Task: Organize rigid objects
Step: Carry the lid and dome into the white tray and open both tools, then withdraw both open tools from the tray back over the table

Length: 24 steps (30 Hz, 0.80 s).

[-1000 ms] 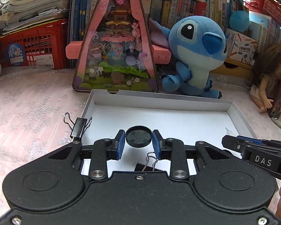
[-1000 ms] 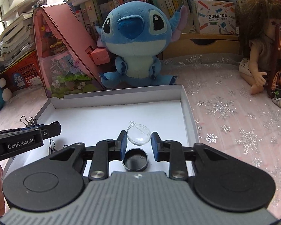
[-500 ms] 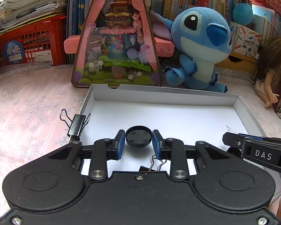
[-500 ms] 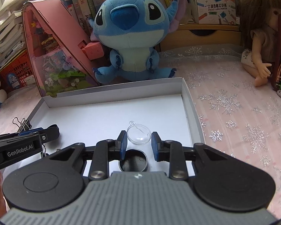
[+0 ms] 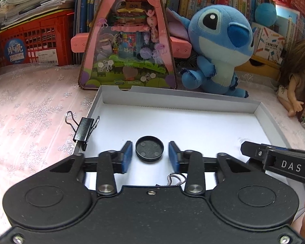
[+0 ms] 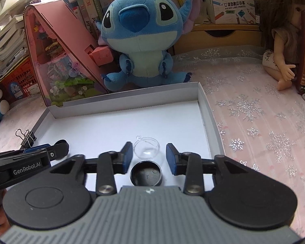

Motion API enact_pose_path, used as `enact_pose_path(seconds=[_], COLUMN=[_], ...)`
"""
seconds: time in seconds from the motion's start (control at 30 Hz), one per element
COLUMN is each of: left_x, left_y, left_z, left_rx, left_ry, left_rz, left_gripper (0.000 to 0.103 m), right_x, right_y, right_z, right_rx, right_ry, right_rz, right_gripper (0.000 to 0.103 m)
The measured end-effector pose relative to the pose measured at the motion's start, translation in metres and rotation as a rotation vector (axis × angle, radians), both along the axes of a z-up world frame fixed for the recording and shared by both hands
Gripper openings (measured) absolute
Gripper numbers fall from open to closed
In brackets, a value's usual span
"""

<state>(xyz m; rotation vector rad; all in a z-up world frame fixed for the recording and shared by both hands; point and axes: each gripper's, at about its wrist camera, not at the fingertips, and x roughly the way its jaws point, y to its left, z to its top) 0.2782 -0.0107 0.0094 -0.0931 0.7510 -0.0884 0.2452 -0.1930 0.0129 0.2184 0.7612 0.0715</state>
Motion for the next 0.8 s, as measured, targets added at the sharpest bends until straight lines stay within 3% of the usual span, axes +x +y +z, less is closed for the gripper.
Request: enact_pose_path(seconds=[0.27,0.8], left_x=[-0.019,-0.103], left_y=[0.006,0.022], left_z=[0.015,0.044], left_rx=[-0.007,-0.012], left_ry=[-0.042,-0.147], left_rz=[-0.018,-0.117], left_gripper=[0.058,0.069], right_x=[-0.017,-0.1], right_y=[0.0,0.004], right_z=[0.013,0.035], right_rx=[-0.014,-0.112], right_ry=[-0.053,-0.204], right_rz=[0.021,0.119], right_gripper=[0.065,0.079])
